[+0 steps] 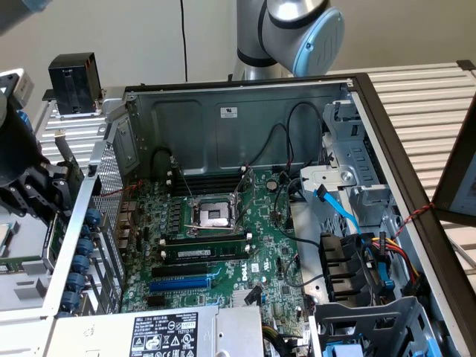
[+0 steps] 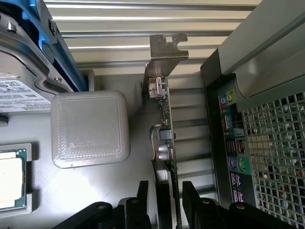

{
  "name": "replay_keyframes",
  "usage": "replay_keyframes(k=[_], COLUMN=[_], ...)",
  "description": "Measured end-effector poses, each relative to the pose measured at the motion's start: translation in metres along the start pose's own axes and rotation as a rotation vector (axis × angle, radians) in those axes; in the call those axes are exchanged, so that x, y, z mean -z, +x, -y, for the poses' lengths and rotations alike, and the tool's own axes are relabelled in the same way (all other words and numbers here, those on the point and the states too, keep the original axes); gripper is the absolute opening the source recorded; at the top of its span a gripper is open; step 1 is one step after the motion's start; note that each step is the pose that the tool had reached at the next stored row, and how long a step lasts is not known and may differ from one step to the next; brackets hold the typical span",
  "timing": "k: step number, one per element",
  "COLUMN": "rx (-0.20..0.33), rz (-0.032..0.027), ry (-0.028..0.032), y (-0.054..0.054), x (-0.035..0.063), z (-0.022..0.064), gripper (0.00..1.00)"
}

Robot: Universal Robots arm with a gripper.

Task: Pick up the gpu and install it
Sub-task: 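Pick up the gpu and move the gpu toward the slot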

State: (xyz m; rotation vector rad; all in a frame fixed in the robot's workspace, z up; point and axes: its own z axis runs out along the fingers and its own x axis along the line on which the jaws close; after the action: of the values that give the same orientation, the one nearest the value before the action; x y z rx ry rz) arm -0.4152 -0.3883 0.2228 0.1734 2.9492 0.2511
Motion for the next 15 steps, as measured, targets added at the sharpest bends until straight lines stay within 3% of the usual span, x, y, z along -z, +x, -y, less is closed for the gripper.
replay_keyframes(k=[8,11,15], rx=[0.000,0.000,0.000], rz=[-0.0002,-0.0004,-0.0002], ry=[0.0000,0.0001,-0.0001], y=[0.0003,0.0004,0.0004], x=[-0.0023,-0.0026,-0.0028], z=[0.0004,0.0005,0.0005], gripper=[0.41,0.29,0.29])
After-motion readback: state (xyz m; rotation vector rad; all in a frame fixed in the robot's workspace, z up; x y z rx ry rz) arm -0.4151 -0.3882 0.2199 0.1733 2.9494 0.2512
